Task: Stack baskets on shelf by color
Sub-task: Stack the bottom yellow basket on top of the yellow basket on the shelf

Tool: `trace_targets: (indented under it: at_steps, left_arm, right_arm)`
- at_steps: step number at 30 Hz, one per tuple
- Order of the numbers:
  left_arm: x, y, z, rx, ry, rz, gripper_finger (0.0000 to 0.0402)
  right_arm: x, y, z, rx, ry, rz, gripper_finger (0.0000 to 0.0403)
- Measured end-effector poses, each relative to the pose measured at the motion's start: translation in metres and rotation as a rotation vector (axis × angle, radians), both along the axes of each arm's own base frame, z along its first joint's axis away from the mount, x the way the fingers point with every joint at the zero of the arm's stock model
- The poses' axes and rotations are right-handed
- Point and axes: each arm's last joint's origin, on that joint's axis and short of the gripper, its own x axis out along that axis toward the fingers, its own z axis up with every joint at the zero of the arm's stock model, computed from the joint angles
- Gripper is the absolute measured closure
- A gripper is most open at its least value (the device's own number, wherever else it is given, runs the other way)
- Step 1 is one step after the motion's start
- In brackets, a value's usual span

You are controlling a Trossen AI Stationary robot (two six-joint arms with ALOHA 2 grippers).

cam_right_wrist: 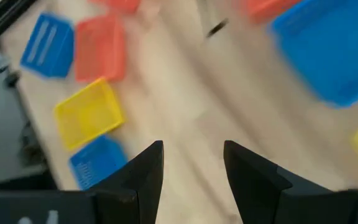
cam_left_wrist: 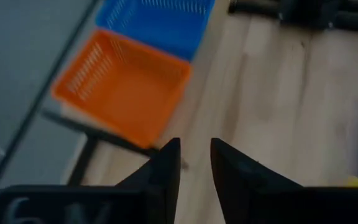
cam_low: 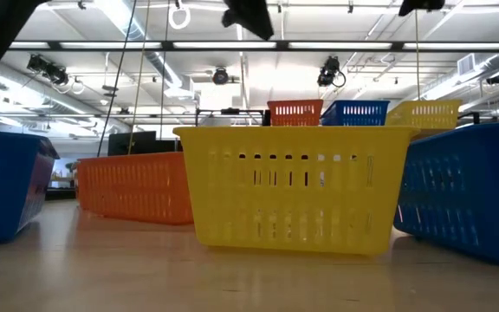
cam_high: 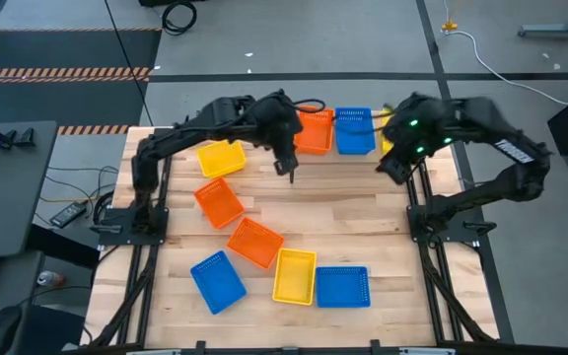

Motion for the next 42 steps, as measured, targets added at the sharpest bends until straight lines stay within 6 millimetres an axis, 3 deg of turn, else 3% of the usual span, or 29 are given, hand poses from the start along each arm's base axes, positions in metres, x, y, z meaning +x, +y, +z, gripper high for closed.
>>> trace_targets:
  at_steps: [6,11,16,19,28,34,42]
  left_arm:
    - [-0.014,-0.022,-0.007,-0.176,0.139,-0.075,0.0299]
    - [-0.022,-0.053,-0.013,-0.224,0.294,-0.127,0.0299]
    - [-0.023,-0.092,-0.004,-0.329,0.226,-0.205,0.0299]
    - [-0.025,-0.112,-0.008,-0.364,0.269,-0.192,0.0298]
    - [-0.033,-0.177,-0.007,-0.380,0.247,-0.059,0.0298]
    - [-0.040,-0.223,-0.006,-0.337,0.138,0.009,0.0298]
    - [-0.046,-0.265,-0.013,-0.399,0.070,0.093,0.0299]
  right_arm:
    - [0.039,0.010,-0.045,0.158,-0.057,0.096,0.0228]
    - [0.058,0.024,-0.063,0.190,-0.132,0.153,0.0228]
    - [0.068,0.043,-0.069,0.166,-0.195,0.217,0.0228]
    - [0.071,0.053,-0.074,0.150,-0.206,0.253,0.0228]
    - [0.075,0.085,-0.105,0.169,-0.187,0.349,0.0228]
    - [0.080,0.112,-0.112,0.201,-0.269,0.397,0.0228]
    - [0.098,0.136,-0.139,0.169,-0.177,0.386,0.0229]
